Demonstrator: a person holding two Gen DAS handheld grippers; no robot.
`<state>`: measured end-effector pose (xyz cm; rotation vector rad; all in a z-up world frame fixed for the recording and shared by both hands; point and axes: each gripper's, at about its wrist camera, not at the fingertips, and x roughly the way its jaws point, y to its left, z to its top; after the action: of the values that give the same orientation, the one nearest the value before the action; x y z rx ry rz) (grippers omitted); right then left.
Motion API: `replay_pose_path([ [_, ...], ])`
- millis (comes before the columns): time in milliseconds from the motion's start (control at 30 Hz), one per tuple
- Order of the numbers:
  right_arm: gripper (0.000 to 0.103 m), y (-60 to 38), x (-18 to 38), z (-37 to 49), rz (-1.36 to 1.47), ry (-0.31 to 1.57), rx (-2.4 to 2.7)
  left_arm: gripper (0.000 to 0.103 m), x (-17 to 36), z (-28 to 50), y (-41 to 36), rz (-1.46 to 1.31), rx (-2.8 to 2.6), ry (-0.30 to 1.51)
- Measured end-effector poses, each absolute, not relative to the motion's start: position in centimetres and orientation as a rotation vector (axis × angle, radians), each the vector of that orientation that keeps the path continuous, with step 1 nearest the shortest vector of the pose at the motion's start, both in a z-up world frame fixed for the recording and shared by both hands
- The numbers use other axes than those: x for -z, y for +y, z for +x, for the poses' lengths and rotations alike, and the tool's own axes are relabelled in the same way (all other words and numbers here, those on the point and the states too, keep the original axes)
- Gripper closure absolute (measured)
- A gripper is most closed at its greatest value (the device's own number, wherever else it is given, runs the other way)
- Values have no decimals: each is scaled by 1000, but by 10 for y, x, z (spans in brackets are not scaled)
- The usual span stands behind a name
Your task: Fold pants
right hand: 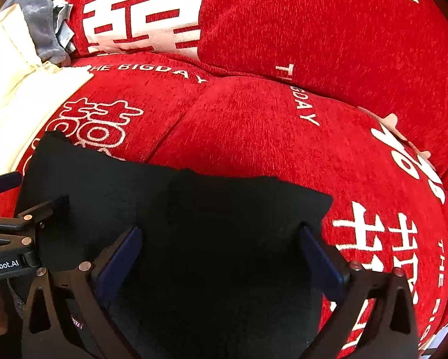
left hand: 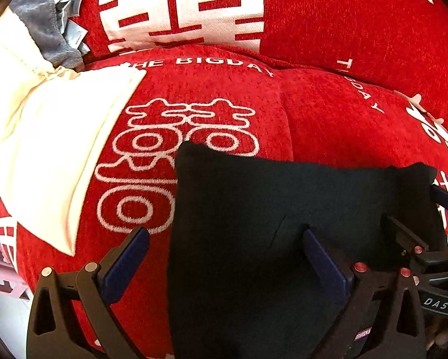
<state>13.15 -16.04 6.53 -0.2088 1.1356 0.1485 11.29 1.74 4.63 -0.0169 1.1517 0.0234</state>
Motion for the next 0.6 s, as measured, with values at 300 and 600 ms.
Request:
replay_pose_path([
  [300,0,-167,-100,130,-95,1110,-173,0,-80,142,49,-62,-156,1084],
  [600,0,-152,-84,149,-129,1142,-127,0,-59,158,77,-68,-247,1145],
])
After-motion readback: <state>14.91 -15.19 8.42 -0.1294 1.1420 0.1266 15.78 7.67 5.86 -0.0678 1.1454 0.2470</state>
